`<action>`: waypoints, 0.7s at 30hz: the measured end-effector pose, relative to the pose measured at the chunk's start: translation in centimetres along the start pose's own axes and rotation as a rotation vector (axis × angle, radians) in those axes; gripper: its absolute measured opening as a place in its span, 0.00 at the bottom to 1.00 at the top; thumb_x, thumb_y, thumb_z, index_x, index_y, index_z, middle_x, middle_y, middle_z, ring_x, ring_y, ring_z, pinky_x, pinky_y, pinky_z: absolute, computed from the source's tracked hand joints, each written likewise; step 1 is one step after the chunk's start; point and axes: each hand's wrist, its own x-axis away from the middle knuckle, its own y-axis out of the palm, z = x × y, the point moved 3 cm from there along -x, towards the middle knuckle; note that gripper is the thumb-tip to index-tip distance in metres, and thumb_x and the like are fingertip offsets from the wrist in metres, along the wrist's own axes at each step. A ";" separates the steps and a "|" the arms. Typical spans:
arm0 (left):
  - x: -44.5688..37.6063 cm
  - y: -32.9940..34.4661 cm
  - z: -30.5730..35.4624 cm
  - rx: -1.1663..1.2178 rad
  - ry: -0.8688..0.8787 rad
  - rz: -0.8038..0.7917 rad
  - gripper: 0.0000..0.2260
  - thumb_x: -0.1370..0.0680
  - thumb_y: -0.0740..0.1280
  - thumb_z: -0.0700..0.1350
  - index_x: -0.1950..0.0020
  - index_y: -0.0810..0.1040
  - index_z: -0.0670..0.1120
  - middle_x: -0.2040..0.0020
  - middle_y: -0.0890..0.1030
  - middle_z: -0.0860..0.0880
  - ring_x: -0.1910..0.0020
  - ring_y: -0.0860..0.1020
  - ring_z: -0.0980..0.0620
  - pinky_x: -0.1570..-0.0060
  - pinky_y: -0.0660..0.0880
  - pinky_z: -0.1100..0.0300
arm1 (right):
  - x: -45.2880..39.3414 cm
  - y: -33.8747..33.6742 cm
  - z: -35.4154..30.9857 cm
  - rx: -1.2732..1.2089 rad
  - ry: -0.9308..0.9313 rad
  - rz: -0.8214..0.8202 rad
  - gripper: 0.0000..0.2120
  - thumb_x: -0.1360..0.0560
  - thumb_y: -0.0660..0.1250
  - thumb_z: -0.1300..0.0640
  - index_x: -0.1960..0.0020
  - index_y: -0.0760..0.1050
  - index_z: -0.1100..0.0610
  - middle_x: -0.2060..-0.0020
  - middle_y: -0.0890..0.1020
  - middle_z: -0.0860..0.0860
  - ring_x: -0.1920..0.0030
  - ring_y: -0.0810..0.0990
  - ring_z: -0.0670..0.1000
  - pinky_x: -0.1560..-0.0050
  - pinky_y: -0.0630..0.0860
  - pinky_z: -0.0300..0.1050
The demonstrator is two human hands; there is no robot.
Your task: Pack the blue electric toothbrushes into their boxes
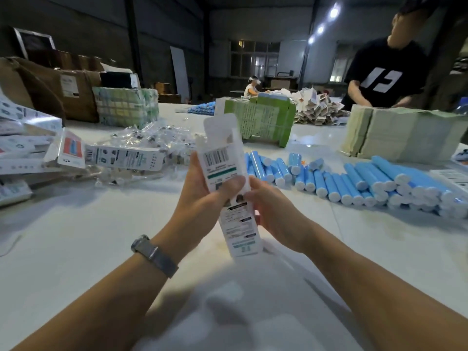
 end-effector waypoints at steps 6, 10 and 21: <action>0.0 0.0 0.0 -0.070 0.064 0.000 0.25 0.29 0.73 0.40 0.36 0.66 0.44 0.47 0.83 0.45 0.49 0.84 0.50 0.55 0.81 0.59 | -3.1 -6.4 1.3 0.590 0.092 0.574 0.10 0.25 0.65 0.47 0.46 0.79 0.48 0.53 0.81 0.48 0.50 0.79 0.50 0.51 0.75 0.47; 0.5 0.5 0.0 -0.083 0.108 -0.107 0.22 0.28 0.72 0.35 0.38 0.69 0.46 0.53 0.84 0.59 0.53 0.83 0.62 0.58 0.79 0.68 | -6.1 -8.2 4.1 1.095 0.389 0.444 0.19 0.21 0.60 0.46 0.31 0.70 0.45 0.38 0.77 0.53 0.36 0.72 0.58 0.40 0.73 0.53; 0.4 -0.2 0.7 -0.131 0.183 -0.108 0.22 0.30 0.73 0.37 0.42 0.70 0.54 0.53 0.82 0.59 0.53 0.82 0.60 0.60 0.79 0.68 | -7.7 -9.6 4.9 1.091 0.198 0.654 0.04 0.21 0.62 0.54 0.53 0.67 0.47 0.55 0.79 0.51 0.55 0.75 0.56 0.59 0.72 0.48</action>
